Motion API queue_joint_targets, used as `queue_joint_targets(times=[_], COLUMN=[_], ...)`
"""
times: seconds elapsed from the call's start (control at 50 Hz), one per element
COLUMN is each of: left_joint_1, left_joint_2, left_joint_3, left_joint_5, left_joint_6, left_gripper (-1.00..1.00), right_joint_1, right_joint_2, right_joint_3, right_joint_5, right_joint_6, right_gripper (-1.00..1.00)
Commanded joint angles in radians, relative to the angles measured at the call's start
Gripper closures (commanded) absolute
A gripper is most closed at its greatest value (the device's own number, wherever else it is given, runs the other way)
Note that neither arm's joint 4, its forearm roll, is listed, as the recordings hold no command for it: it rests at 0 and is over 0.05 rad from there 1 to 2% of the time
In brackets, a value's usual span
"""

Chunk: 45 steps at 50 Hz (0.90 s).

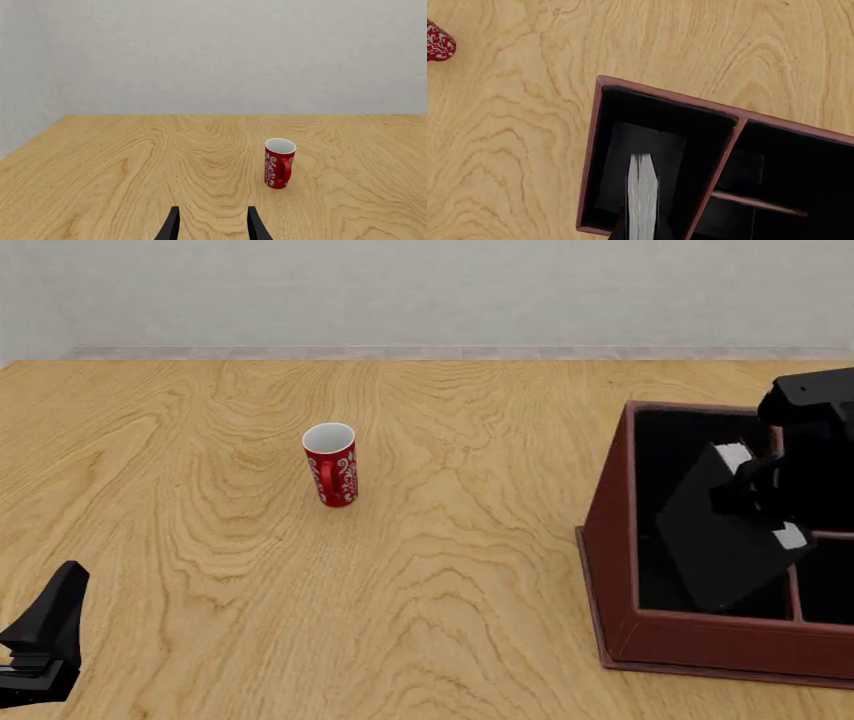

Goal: Pick up the book and place it in the left compartment of the caddy.

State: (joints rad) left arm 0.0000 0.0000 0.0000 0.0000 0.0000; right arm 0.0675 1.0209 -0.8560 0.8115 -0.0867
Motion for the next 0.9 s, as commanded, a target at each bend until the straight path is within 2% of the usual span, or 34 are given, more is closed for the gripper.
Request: queue_joint_targets(times=[0.02, 0.9], left_joint_1=[0.0, 0.0], left_joint_2=[0.0, 0.0], left_joint_3=[0.0, 0.0], left_joint_5=[0.0, 0.0], left_joint_6=[0.0, 0.0], left_gripper=[-1.0, -1.0], right_joint_1=[0.007, -0.036], right_joint_2=[0.019, 0.078], right_joint_3=[0.011, 0.059], right_joint_5=[-0.032, -0.115], right_joint_6=[0.026, 0.015], right_gripper=[1.0, 1.0])
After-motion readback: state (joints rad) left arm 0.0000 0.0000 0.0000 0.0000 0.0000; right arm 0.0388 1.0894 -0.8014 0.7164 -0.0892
